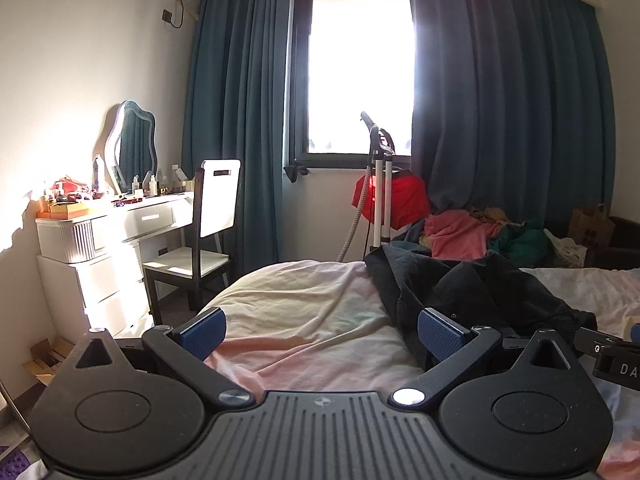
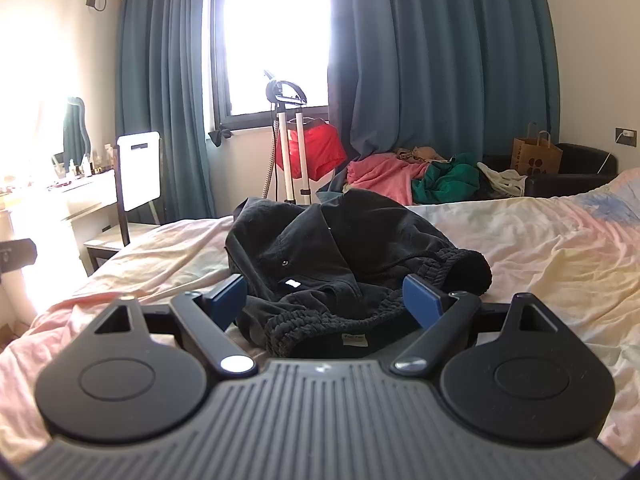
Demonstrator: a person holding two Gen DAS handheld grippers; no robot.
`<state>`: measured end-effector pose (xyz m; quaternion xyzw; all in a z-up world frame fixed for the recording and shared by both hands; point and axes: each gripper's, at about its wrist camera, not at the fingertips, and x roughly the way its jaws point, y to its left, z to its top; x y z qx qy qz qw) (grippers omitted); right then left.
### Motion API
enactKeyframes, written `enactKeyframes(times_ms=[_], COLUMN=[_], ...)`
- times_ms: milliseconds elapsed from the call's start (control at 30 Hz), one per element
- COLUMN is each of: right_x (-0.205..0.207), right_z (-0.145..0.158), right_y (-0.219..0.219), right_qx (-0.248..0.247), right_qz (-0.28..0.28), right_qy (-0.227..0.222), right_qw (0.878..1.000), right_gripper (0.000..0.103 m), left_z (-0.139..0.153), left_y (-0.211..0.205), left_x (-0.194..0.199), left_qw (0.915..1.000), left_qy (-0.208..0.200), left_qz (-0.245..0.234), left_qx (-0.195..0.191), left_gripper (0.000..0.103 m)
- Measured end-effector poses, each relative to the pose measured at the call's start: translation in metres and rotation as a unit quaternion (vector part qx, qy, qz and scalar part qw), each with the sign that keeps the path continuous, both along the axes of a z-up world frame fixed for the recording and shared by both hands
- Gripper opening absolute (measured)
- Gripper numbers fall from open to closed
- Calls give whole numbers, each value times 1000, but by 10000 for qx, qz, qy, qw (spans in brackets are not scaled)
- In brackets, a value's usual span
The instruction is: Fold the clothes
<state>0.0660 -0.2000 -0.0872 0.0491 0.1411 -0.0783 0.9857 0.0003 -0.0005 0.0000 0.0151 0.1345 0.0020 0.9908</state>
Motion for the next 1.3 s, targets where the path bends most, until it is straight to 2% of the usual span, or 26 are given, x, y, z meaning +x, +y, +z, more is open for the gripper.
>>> enactKeyframes(times_ms=[300,400,533,700,1300], right_x=[4,5,5,4,2], right_z=[-1,-2,-1,-2,-2], right_y=[5,7,6,7,5], right_qx=[-29,-50,-64,-78,25], right_qz=[-13,-9,-18,-18,1], right_qy=[-15,22,31,42,44], right_qw=[10000,10000,10000,10000,10000], right_gripper=[87,87,87,87,87], left_z=[-1,-1,-3,-6,-11], left_y=[-16,-2,-3,-1,-6], left_x=[9,-2,-1,2,4], left_qw=[9998,10000,9999,9998,9996], left_qy=[84,21,85,165,168], left_qz=[26,-24,31,-10,-78], left_qx=[196,49,141,76,197], left_gripper=[103,103,103,103,103])
